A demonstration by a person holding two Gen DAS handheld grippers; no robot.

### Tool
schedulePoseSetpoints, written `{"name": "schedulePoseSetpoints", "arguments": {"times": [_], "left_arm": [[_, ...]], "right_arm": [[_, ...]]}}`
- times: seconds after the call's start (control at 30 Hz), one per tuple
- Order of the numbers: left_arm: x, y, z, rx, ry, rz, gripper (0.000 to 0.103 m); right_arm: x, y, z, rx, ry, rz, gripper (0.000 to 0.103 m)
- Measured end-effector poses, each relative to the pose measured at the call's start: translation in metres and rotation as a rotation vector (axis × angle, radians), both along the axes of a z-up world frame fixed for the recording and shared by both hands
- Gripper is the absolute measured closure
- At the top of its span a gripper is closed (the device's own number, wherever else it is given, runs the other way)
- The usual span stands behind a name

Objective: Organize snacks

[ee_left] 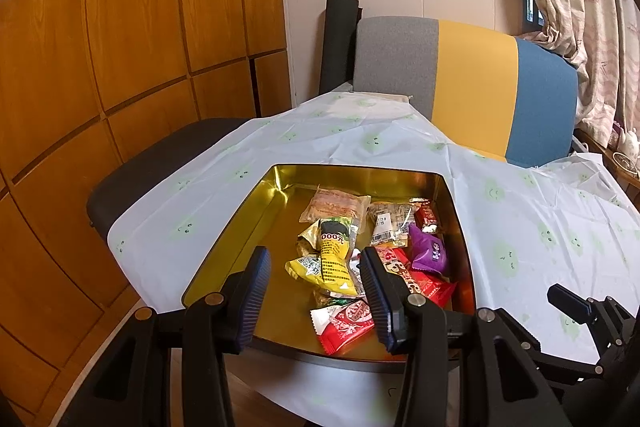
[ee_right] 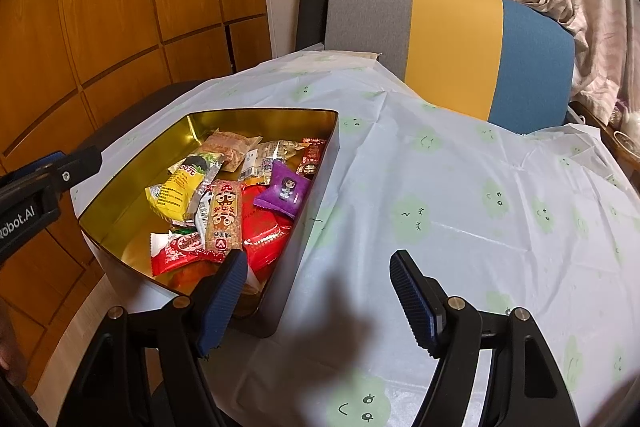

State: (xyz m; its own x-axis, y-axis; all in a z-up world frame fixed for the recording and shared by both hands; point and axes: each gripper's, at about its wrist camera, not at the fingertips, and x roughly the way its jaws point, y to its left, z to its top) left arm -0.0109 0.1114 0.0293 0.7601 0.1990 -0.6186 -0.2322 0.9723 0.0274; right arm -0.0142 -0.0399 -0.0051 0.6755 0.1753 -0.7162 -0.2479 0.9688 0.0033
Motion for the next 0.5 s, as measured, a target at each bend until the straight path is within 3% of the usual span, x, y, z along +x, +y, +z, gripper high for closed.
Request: {"name": "schedulePoseSetpoints", "arguments": {"times": [0.4, 0.5], "left_arm": [[0.0002, -0.0028, -0.0006, -0.017, 0.010, -0.015, 0.056], [-0.0025, -0.0029, 0.0022, -0.010, -0.022, 0.000, 0.056]], "right_arm": [[-0.0007, -0.0009, -0.0008, -0.001, 0.000, 0.000, 0.028], [-0.0002, -0.0014, -0.0012, -0.001, 0.000, -0.002, 0.028]]}}
